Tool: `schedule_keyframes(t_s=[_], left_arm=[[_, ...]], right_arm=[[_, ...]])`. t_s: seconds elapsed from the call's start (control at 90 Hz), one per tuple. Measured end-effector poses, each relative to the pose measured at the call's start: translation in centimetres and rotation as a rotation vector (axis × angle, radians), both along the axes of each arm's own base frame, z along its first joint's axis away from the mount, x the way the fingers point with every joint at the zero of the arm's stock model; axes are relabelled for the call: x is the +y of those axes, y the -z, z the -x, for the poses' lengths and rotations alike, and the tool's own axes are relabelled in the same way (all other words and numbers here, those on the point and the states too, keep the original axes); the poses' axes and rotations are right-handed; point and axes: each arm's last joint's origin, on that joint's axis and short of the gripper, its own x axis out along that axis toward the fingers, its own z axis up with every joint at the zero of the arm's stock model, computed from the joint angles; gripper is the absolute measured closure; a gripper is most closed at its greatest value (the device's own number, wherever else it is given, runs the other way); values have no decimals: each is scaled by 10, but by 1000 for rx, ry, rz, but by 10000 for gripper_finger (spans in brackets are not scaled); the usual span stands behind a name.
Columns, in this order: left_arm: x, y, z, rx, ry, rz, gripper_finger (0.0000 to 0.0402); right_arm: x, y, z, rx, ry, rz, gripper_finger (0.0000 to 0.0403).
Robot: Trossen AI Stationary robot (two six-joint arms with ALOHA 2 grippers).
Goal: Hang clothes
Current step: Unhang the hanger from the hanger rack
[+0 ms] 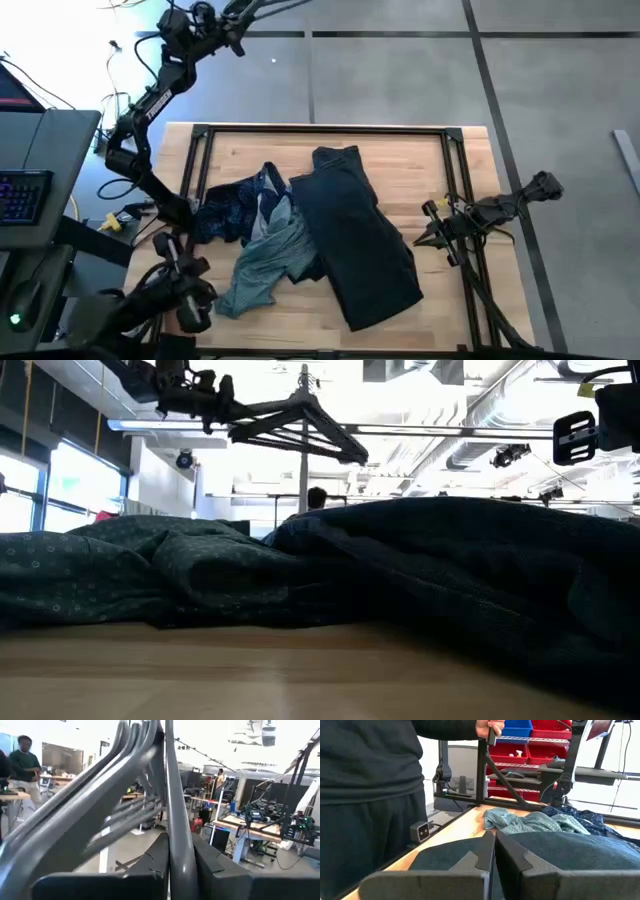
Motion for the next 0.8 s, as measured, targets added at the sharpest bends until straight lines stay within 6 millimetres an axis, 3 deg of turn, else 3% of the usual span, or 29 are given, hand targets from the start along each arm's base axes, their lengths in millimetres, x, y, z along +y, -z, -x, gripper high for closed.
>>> schedule_keyframes(t_s=[0.356, 0.6, 0.8], left_arm=[[-14, -23, -1, 1, 173, -87, 382], [-16, -25, -1, -10, 168, -66, 382], [-29, -32, -2, -30, 270, -5, 382]], right_arm=[[0, 0, 0, 0, 0, 1, 402], [0, 0, 0, 0, 0, 0, 402], [0, 0, 0, 0, 0, 1, 402]])
